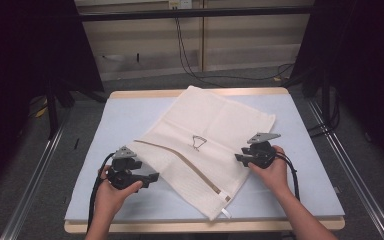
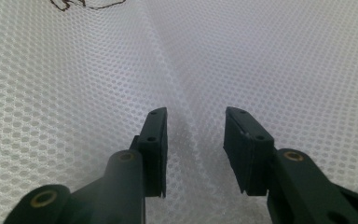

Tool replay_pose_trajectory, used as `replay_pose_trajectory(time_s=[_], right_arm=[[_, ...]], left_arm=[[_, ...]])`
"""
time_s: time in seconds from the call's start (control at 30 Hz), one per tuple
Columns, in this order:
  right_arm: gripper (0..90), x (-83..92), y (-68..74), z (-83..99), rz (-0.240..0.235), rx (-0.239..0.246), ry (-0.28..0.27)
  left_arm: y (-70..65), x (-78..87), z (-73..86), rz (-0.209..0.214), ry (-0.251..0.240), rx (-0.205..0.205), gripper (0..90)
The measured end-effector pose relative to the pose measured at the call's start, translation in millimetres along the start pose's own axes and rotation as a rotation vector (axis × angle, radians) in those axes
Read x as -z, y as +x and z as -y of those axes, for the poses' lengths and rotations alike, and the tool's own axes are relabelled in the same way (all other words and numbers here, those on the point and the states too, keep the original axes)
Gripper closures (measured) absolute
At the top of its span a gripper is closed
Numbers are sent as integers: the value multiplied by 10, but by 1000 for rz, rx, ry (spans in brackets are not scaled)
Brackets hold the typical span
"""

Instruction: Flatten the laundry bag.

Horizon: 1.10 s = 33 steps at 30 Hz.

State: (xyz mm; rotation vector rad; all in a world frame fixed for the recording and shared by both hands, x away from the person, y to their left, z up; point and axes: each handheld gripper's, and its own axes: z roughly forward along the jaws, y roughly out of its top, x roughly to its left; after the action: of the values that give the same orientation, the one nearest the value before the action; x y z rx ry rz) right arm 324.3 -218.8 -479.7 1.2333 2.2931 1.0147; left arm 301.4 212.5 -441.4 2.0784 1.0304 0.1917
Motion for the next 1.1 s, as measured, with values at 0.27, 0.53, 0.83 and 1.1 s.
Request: replay_pose_trajectory(time_s=[0.27,0.53,0.83,1.1], right_arm=[[566,-2,27,-8,3,17,-16],[545,-13,97,-38,-36,27,-8],[515,27,133,-13,-45,48,-13],[488,64,190,-6,-47,67,-14]], left_arm=[[141,142,20,-42,-40,27,132],[242,106,21,-81,-36,45,143],[353,87,42,-91,-32,64,153],[459,126,68,-116,-17,74,140]])
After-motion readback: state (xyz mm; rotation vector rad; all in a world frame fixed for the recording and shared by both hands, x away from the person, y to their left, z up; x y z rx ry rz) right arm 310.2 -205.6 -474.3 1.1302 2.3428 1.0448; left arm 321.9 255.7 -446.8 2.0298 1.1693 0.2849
